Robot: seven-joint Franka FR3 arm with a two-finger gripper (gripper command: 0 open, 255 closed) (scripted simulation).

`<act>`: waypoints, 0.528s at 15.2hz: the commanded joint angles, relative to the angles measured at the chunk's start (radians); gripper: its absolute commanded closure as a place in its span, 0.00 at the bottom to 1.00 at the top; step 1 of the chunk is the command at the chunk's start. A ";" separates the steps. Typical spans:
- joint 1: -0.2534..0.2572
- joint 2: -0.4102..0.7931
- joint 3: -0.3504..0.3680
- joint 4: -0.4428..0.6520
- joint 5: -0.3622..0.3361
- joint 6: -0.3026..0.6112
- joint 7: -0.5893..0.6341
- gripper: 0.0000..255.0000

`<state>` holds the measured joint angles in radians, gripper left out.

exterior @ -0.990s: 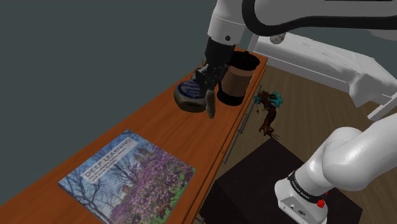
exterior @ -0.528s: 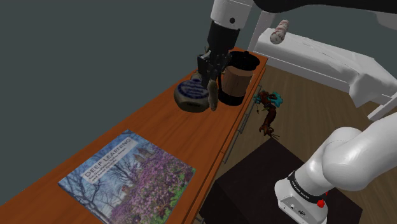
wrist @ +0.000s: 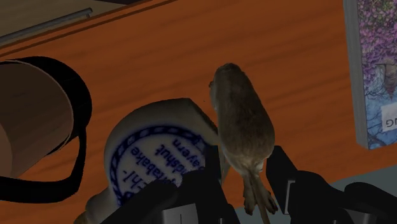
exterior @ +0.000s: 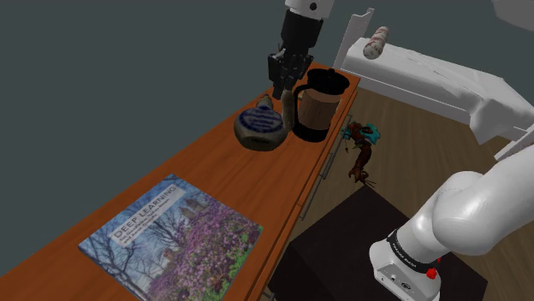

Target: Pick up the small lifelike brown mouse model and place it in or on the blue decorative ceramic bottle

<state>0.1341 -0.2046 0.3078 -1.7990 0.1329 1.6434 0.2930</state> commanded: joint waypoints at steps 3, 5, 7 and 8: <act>-0.032 0.087 -0.036 0.099 -0.028 -0.022 -0.061 1.00; -0.047 0.134 -0.053 0.153 -0.041 -0.032 -0.091 1.00; -0.063 0.186 -0.068 0.213 -0.053 -0.046 -0.121 1.00; -0.070 0.213 -0.076 0.246 -0.059 -0.053 -0.135 1.00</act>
<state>0.0722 -0.0106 0.2407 -1.5764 0.0782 1.5966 0.1757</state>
